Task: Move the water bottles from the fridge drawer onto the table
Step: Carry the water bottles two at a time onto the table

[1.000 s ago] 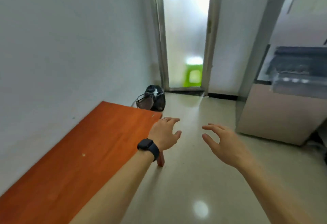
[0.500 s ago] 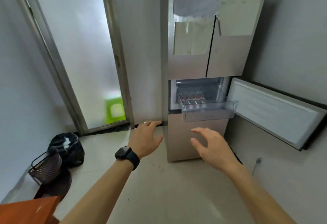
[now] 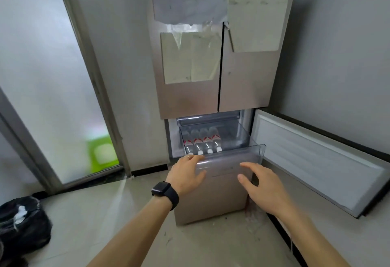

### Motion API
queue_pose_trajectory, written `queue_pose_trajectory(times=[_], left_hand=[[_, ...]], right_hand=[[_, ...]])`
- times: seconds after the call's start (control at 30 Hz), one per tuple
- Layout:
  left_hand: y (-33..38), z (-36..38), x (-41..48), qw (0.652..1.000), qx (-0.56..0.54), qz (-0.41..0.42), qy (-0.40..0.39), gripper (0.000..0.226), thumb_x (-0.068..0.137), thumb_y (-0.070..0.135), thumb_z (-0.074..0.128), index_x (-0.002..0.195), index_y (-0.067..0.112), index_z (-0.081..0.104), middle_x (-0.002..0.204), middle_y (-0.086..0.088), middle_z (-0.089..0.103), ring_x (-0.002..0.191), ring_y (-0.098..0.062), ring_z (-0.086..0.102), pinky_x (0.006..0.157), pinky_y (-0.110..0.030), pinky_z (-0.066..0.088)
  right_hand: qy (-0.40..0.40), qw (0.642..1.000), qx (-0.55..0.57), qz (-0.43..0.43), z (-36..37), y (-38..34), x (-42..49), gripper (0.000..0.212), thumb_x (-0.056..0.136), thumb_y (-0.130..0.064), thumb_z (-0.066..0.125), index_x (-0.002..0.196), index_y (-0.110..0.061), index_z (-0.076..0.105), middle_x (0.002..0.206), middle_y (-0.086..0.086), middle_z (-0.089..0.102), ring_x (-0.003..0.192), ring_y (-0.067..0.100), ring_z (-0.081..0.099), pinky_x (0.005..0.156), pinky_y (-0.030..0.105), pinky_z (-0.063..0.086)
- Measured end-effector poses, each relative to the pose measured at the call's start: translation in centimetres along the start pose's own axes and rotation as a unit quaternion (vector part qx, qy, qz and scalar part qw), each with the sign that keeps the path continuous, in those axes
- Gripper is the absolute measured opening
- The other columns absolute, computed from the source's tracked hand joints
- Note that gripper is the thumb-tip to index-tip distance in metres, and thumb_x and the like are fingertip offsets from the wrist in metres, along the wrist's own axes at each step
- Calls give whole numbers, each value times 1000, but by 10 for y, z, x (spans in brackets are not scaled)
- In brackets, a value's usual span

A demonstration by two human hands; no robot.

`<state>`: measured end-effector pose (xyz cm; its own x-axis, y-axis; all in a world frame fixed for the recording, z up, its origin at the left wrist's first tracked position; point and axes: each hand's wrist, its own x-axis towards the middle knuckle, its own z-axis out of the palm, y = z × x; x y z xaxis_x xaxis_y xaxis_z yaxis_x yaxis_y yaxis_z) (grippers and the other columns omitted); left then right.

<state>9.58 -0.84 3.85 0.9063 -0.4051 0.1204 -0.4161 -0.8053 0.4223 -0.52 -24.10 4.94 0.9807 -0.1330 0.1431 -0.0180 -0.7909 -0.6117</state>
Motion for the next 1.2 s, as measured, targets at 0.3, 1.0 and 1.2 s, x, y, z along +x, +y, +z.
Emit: queue_pose_trajectory(times=[0.3,1.0,1.2], left_hand=[[8,75,135,992,-60,-109,-32,54,96,41,58,147,31,43,148,0,47,136,-20,42,111,-35,39],[-86,207,372,868,-341,-341,-121,49,88,41,68,132,23,55,126,8,60,119,-17,56,103,-35,45],[-129,255,409,799,-381,-446,-136,68,82,45,60,139,11,48,136,-9,59,121,-31,55,106,-41,45]], right_hand=[[-84,996,21,-19,-17,90,139,43,98,-50,54,140,-41,50,145,-21,48,137,1,36,112,27,31],[-259,948,107,149,117,158,408,45,98,-39,60,138,-19,49,134,-4,59,121,14,56,96,26,41],[-275,881,191,336,186,192,466,33,99,-39,56,121,-16,61,113,4,66,101,20,61,93,41,52]])
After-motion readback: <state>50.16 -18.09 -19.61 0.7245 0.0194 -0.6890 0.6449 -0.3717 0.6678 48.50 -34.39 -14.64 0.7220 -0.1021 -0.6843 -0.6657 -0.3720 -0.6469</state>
